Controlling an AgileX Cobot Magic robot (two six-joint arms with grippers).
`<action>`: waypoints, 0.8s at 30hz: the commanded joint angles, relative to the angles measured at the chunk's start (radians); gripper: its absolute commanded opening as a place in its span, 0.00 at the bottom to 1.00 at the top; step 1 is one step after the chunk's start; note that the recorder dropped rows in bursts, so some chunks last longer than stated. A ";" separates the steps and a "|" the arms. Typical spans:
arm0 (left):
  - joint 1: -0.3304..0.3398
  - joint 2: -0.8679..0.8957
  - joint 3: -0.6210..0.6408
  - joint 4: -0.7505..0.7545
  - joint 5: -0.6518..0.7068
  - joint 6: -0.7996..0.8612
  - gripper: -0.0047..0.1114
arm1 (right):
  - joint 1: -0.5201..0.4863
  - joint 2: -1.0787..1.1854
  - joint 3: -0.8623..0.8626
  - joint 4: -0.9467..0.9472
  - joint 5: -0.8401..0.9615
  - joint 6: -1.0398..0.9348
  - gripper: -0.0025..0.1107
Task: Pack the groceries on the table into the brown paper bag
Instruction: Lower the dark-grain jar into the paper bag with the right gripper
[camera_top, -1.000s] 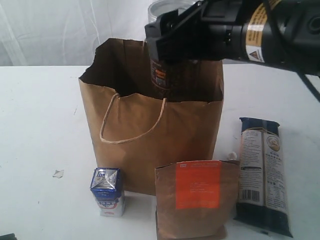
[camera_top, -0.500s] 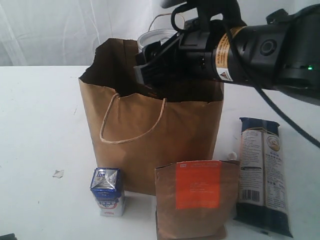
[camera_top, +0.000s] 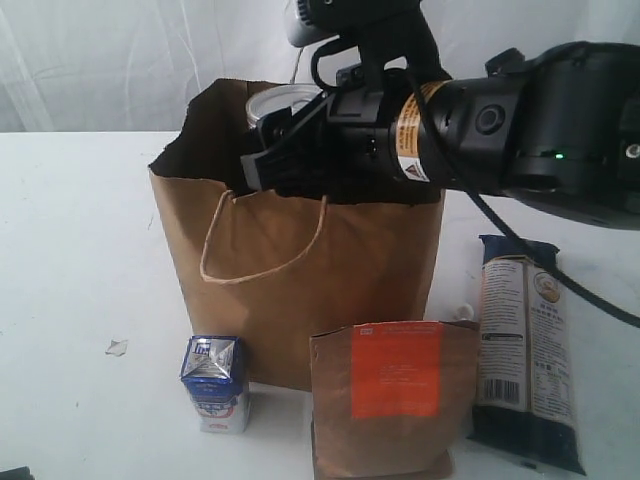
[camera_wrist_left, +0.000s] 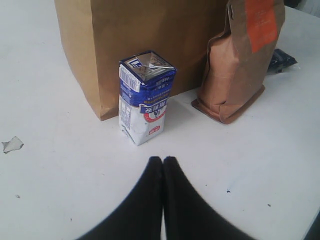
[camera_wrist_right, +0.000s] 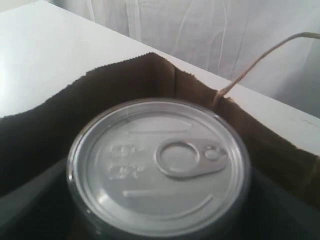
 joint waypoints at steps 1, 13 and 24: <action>0.000 -0.005 0.003 -0.007 0.005 0.000 0.04 | 0.001 -0.001 -0.014 -0.002 -0.055 -0.011 0.11; 0.000 -0.005 0.003 -0.007 0.005 0.000 0.04 | 0.001 -0.001 -0.014 -0.002 -0.050 -0.011 0.42; 0.000 -0.005 0.003 -0.007 0.005 0.000 0.04 | 0.001 -0.051 -0.014 0.000 0.054 -0.011 0.59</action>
